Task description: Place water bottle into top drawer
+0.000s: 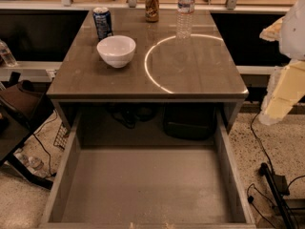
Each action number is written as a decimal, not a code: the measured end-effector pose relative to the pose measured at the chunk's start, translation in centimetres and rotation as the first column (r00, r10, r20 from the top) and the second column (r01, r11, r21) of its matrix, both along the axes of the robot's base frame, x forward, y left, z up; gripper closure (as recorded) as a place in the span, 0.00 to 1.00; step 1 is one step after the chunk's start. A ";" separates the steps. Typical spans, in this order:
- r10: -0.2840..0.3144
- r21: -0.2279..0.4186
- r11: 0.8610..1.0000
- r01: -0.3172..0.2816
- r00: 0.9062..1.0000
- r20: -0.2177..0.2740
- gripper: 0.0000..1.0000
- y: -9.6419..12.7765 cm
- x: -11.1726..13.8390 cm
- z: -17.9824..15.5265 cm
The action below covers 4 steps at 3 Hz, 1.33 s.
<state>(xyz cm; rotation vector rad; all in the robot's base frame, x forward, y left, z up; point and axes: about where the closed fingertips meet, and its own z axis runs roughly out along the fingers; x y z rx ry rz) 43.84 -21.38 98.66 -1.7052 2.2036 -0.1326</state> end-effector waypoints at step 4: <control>-0.279 0.415 0.894 0.169 0.935 0.220 0.00 -4.7 13.0 -1.6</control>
Offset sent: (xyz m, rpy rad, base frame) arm 0.0648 -0.0115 -0.0079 0.1132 -0.1539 -0.0741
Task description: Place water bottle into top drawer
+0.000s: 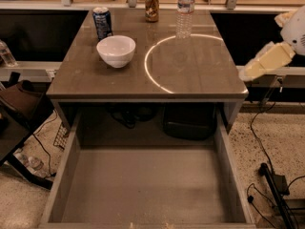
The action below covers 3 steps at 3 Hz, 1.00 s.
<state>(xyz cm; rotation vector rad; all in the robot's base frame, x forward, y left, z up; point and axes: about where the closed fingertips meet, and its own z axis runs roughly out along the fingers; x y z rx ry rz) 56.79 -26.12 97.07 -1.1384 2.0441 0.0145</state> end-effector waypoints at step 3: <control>-0.155 0.277 0.960 0.053 0.919 0.363 0.00 -1.9 11.3 4.3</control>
Offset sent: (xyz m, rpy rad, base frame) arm 0.1640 -0.0396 0.0847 0.4182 -0.6337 -0.1883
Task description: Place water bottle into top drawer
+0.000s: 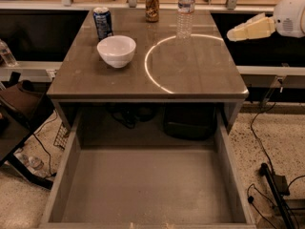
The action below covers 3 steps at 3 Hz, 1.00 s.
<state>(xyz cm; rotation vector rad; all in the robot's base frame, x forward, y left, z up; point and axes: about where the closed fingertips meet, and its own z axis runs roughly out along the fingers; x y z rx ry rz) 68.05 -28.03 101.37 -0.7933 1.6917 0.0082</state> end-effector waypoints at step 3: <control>0.013 0.174 0.984 -0.029 0.996 0.091 0.00 3.9 8.2 -0.2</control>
Offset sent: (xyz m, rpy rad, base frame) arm 0.0862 0.0462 0.0064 0.1853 -0.1261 0.0217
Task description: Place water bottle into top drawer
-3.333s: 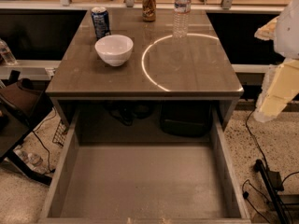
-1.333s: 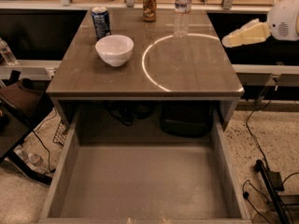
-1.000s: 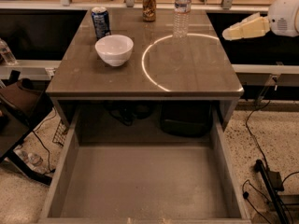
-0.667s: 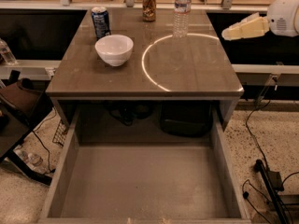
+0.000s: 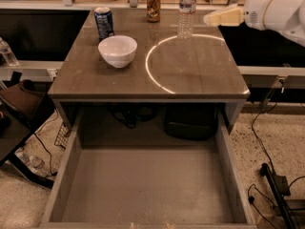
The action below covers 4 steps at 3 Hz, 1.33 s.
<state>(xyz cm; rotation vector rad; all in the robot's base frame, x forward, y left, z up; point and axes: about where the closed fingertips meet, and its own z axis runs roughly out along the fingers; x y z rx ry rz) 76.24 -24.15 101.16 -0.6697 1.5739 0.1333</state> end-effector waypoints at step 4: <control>0.013 0.125 0.992 -0.003 0.997 -0.078 0.00 5.1 10.7 -2.3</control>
Offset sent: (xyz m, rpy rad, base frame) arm 0.0969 0.0123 -0.0180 0.1048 0.0150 -0.0062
